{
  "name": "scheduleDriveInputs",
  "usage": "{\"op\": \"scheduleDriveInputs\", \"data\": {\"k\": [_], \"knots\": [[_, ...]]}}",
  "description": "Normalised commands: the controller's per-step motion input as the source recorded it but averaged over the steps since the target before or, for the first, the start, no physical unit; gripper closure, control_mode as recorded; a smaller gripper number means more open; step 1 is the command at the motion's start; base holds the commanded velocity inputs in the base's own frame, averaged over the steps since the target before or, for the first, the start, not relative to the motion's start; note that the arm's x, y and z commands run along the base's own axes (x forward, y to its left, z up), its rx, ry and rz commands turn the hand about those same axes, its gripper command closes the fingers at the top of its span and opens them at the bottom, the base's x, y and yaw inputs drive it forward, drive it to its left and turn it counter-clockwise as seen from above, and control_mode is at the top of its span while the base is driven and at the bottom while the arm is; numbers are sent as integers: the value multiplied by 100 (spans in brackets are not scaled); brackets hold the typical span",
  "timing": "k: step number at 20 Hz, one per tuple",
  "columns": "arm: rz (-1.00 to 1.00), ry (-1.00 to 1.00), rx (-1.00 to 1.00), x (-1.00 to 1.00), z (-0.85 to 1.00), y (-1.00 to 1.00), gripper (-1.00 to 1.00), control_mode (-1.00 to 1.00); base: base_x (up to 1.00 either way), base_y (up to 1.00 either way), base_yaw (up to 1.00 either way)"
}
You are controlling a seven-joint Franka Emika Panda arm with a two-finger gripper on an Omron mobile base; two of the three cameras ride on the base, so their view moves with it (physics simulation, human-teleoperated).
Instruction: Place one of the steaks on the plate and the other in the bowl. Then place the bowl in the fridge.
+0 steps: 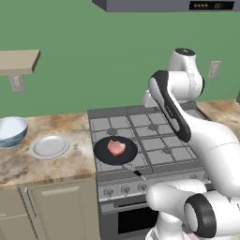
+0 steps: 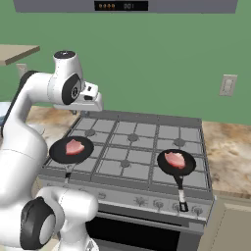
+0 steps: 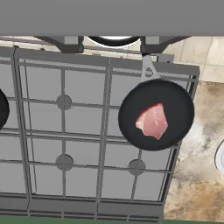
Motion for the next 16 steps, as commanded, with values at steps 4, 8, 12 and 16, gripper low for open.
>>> {"op": "scheduleDriveInputs", "data": {"k": [4, 8, 12, 16], "knots": [[0, 0, 0, -9, 0, 17, -100, -100, 0, 0, 0], [0, 0, 0, -36, -3, 62, -100, -100, 0, 0, 0], [0, 0, 0, -22, -25, 45, -100, -100, 0, 0, 0], [0, 7, 2, -5, -43, 24, -100, -100, 0, 0, 0]]}}
